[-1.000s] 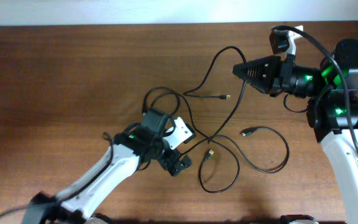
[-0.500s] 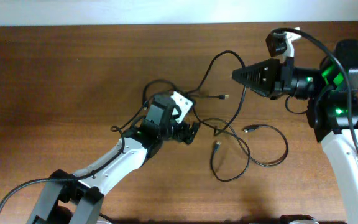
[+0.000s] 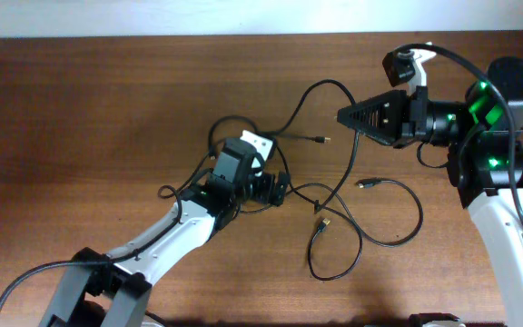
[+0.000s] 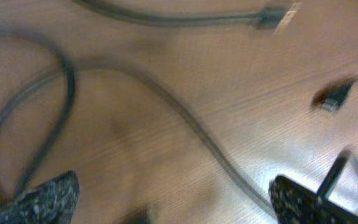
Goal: Untangle cables
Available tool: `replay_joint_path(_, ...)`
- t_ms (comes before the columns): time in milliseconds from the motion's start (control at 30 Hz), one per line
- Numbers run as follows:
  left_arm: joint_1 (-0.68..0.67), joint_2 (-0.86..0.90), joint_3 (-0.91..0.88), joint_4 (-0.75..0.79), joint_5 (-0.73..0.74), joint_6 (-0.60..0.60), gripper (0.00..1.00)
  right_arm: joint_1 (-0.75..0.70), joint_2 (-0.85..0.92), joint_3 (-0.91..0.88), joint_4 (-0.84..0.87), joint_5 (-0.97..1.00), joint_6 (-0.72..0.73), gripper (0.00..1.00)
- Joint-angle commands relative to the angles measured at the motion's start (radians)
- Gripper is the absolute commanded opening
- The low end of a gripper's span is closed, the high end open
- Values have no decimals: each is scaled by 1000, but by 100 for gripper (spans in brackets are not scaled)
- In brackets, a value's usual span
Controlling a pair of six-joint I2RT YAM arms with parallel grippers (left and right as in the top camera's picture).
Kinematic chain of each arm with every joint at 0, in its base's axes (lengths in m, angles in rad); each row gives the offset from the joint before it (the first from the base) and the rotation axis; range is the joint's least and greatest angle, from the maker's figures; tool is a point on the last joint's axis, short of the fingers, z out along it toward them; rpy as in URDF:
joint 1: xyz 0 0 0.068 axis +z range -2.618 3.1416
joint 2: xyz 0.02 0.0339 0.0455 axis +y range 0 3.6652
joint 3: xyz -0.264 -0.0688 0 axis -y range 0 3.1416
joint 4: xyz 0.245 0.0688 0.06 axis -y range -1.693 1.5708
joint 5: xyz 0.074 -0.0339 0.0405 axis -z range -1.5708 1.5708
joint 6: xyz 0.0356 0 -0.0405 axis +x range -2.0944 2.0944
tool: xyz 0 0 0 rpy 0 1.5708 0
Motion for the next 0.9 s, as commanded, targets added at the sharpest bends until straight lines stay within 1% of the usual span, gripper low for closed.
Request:
replay_joint_path(0,-3,3,1,-127,110,90,99,8,-6,11,6,-14,-8,4)
replay_joint_path(67,-3,3,1,-139,294,217,99,9,-6,11,6,-3,-7,4)
replay_joint_path(100,-3,3,1,-138,340,242,99,10,-6,11,6,2,-7,4)
replay_joint_path(167,-10,8,1,-138,339,264,99,12,-6,11,6,2,-6,4)
replay_joint_path(333,-45,34,1,-144,381,381,99,12,-6,11,7,1,39,4)
replay_joint_path(600,-66,35,1,-158,465,419,99,10,-6,11,6,-21,39,4)
replay_joint_path(700,-71,35,1,-150,457,419,99,11,-6,11,6,-21,39,4)
replay_joint_path(767,-81,35,1,-138,408,418,99,11,-6,11,6,-21,39,4)
replay_joint_path(800,-94,37,1,-122,336,417,99,13,-6,11,6,-21,46,4)
replay_joint_path(867,-109,43,1,-107,293,416,99,13,-6,11,6,-18,60,4)
